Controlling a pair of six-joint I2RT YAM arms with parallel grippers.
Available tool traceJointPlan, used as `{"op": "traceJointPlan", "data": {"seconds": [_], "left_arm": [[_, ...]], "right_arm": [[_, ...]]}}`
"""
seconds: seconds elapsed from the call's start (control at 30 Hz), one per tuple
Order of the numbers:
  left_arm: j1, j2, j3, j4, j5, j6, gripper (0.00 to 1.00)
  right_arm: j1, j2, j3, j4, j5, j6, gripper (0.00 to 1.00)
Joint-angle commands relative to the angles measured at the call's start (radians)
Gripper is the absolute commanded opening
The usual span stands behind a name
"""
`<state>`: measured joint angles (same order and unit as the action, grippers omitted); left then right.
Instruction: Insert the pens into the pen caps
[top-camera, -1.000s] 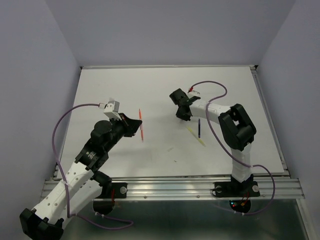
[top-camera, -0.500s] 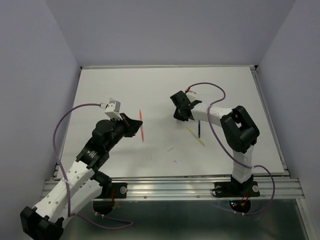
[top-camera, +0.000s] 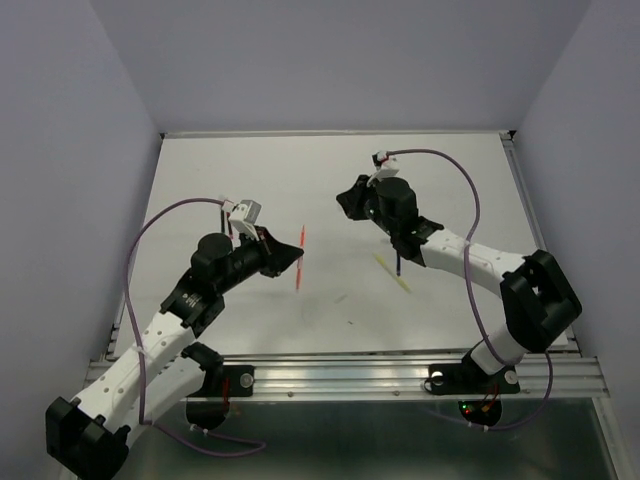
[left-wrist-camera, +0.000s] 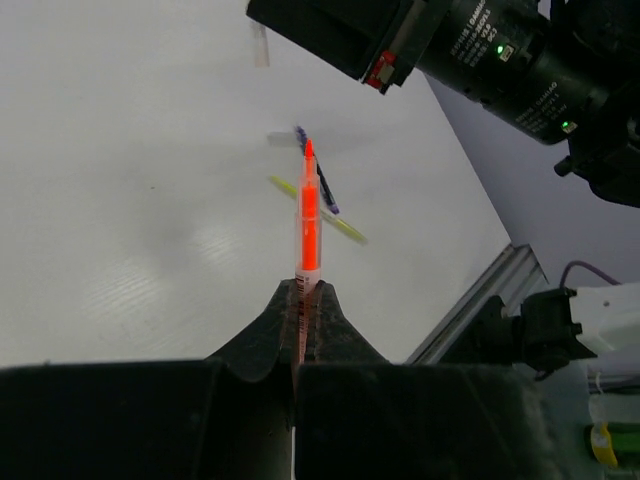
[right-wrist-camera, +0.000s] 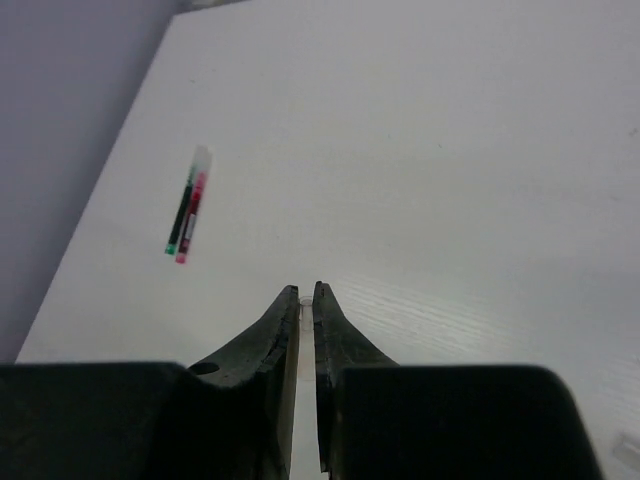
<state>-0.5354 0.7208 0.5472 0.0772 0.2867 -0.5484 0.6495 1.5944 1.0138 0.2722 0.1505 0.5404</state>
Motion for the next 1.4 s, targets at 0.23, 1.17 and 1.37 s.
{"op": "traceJointPlan", "data": {"seconds": [0.23,1.17,1.37], "left_arm": [[-0.006,0.057,-0.033,0.202,0.243,-0.002,0.00],[-0.008,0.123,-0.027,0.295,0.158,-0.062,0.00],[-0.009,0.129,-0.020,0.303,0.161,-0.061,0.00]], "right_arm": [[0.007,-0.137,-0.024,0.354,-0.363,-0.137,0.01],[0.016,-0.179,-0.166,0.618,-0.462,0.259,0.01],[0.016,-0.171,-0.159,0.598,-0.474,0.248,0.01]]}}
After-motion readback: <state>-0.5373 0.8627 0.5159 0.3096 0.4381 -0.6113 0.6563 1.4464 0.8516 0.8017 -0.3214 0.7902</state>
